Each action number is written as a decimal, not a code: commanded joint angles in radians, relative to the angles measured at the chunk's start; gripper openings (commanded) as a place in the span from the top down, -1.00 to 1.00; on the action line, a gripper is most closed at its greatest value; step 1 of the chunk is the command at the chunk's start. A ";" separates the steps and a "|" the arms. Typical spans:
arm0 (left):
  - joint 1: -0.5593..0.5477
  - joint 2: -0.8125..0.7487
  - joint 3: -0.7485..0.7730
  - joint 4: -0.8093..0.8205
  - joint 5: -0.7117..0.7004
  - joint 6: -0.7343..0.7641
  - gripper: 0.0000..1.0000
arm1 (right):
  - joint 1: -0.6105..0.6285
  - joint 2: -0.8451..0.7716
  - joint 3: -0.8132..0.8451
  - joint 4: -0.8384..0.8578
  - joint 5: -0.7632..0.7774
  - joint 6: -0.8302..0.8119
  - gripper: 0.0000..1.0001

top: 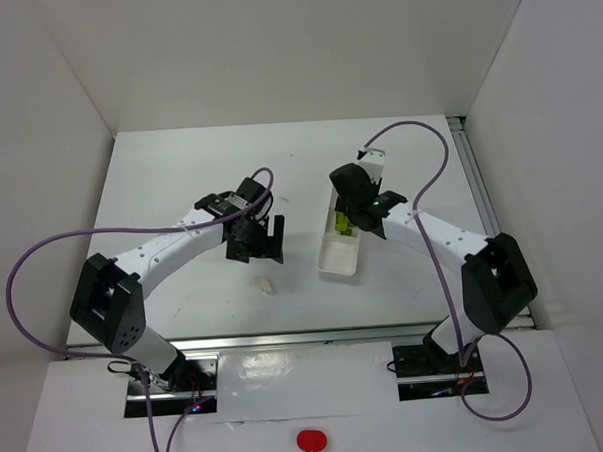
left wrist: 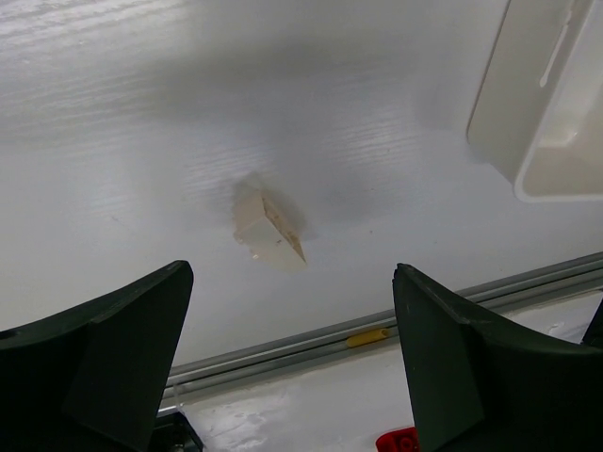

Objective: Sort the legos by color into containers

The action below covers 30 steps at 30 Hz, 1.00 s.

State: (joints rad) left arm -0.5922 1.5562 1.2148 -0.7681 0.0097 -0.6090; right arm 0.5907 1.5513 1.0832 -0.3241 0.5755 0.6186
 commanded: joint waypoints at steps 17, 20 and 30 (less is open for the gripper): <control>-0.066 0.065 -0.178 0.081 -0.086 -0.345 -0.63 | -0.034 -0.149 -0.029 -0.015 0.044 -0.033 -0.28; -0.066 0.087 -0.196 0.111 -0.100 -0.356 -0.38 | -0.034 -0.149 -0.039 -0.015 0.044 -0.042 -0.28; -0.080 0.099 -0.097 0.096 -0.111 -0.272 0.56 | -0.061 -0.189 -0.049 -0.026 0.044 -0.042 -0.28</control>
State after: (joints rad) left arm -0.6582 1.6585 1.0473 -0.6613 -0.0807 -0.9215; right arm 0.5442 1.4117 1.0374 -0.3447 0.5983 0.5819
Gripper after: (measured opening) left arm 0.364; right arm 0.638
